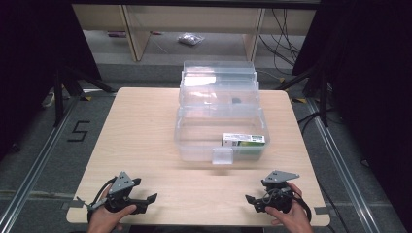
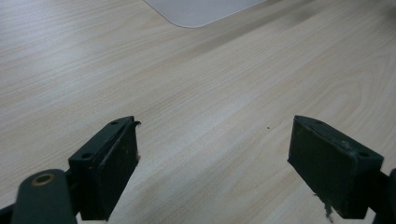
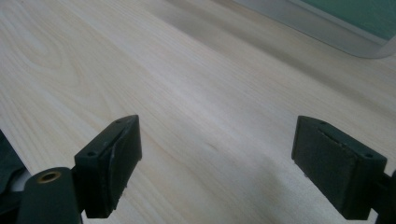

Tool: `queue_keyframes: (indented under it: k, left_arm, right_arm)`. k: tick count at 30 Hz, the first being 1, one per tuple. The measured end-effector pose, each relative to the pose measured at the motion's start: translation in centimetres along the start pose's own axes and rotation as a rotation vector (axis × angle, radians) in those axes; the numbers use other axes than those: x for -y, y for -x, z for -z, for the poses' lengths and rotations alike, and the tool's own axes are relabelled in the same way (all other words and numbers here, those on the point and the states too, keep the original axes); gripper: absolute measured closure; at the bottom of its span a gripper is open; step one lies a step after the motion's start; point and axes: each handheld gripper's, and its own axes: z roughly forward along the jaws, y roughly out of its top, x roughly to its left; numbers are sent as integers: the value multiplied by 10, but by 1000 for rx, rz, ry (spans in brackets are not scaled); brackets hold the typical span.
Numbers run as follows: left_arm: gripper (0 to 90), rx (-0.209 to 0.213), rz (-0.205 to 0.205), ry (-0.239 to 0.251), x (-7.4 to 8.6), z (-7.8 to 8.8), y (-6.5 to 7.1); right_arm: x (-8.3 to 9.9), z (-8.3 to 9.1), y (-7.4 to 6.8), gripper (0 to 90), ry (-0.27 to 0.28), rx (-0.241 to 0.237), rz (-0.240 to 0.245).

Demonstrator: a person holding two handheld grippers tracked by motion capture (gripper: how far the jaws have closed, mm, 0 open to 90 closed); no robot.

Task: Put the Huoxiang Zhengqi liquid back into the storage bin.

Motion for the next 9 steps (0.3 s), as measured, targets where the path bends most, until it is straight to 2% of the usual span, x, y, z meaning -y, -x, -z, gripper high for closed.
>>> queue_keyframes:
  k: [2,4,9]
  left_arm:
    - [152,7,2,6,0,-1,0]
    - [152,0,-2,-1,0,0,0]
    - [152,8,9,13,0,-1,0]
  right_arm:
    - [1,1,1,169,-1,6,12]
    - [1,1,1,169,-1,10,-3]
    - [1,1,3,169,-9,15,7]
